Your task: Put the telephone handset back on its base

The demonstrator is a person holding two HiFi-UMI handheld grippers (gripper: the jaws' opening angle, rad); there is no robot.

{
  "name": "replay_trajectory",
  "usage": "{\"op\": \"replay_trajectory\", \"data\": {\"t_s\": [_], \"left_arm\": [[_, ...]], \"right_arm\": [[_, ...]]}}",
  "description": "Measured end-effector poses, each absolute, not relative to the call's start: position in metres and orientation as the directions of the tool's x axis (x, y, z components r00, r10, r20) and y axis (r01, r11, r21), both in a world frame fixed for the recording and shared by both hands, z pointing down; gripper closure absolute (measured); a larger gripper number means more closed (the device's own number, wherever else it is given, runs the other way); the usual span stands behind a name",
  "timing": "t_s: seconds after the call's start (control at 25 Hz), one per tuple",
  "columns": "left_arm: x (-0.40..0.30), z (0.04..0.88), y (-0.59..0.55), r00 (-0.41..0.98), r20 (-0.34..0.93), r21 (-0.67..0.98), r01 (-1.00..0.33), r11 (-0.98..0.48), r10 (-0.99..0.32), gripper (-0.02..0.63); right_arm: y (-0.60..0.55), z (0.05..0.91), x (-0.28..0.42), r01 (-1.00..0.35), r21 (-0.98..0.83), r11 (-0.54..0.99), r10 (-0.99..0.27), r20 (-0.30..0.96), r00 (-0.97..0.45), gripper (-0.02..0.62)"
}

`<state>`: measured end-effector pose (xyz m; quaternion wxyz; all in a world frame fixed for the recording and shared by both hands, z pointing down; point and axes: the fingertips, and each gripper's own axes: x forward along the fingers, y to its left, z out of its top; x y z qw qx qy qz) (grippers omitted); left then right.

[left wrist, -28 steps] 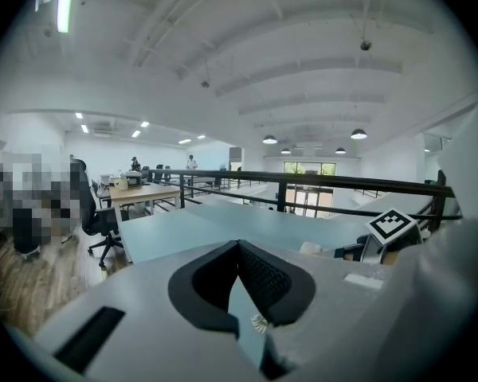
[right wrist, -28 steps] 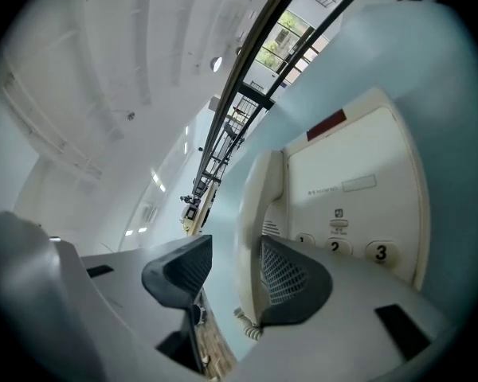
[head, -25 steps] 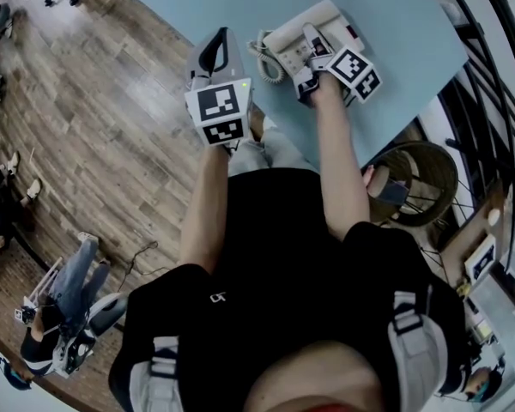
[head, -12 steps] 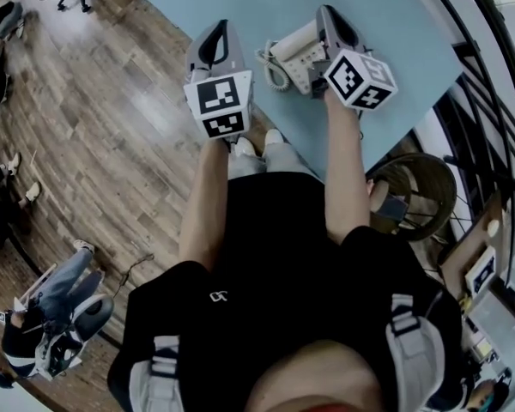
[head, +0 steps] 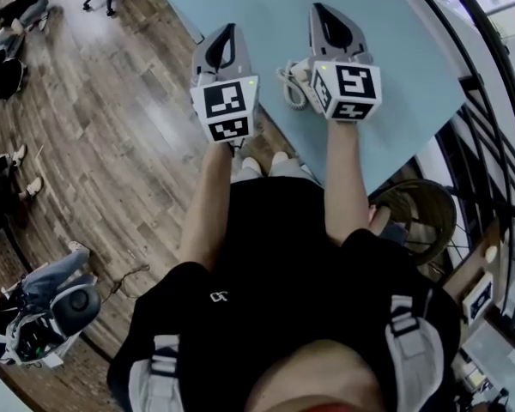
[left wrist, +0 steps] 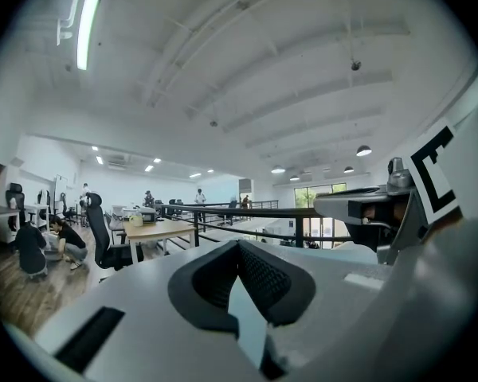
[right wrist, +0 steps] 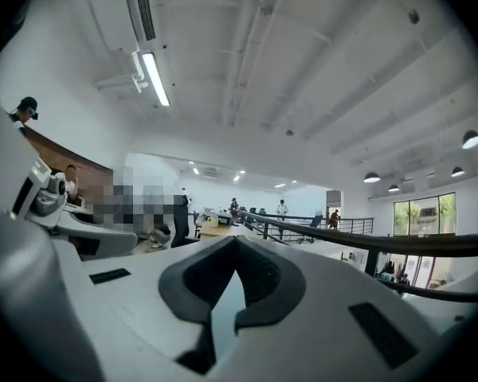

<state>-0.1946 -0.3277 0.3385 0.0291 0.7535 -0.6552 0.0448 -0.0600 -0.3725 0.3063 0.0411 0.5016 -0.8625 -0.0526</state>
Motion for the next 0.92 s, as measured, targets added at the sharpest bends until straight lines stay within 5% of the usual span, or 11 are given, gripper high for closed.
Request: {"op": "replay_trajectory", "data": {"t_s": [0.92], "left_arm": [[-0.147,0.357,-0.347,0.247,0.133,0.036,-0.969,-0.245,-0.96,0.607]], "right_arm": [[-0.374,0.322,-0.035,-0.857,0.245,0.453,-0.891,0.079,-0.448,0.598]]}}
